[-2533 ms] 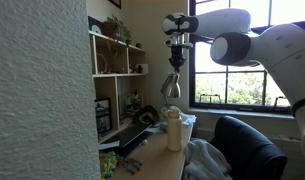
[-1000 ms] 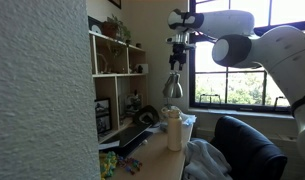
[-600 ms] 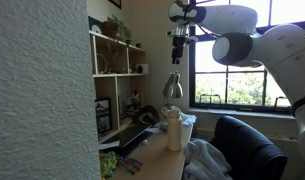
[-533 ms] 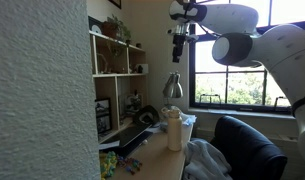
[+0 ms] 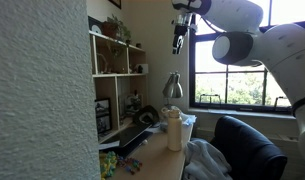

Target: Tighten the knob on the desk lamp

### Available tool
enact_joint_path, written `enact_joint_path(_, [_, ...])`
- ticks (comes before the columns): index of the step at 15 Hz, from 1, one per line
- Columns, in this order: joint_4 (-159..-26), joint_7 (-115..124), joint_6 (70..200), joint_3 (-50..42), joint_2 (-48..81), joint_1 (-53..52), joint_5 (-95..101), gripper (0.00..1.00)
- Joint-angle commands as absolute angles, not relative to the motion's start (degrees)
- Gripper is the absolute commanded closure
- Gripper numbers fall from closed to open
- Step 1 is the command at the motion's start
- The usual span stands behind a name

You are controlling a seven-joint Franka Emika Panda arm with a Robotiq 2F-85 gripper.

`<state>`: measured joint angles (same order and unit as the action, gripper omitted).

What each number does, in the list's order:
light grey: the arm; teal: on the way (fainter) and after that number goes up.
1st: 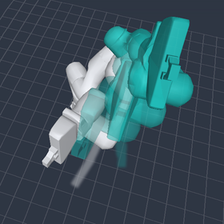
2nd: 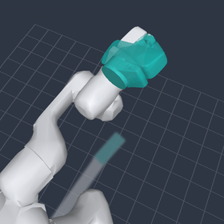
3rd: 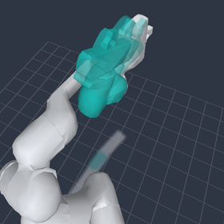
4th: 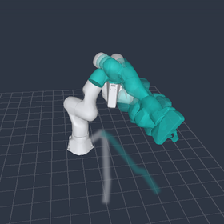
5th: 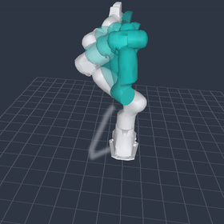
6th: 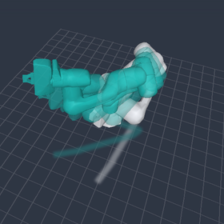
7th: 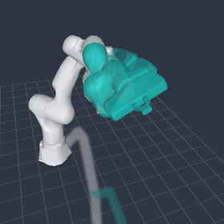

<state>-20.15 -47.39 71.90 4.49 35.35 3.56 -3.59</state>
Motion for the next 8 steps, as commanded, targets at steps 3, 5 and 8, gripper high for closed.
enact_joint_path(3, [-20.3,-30.5,75.7,2.2,34.9,1.0,-0.8,0.0])
enact_joint_path(5, [-20.9,-33.0,74.9,3.3,34.9,1.7,-1.8,0.0])
enact_joint_path(8, [-21.0,-31.7,75.3,3.2,34.9,1.4,-1.2,0.0])
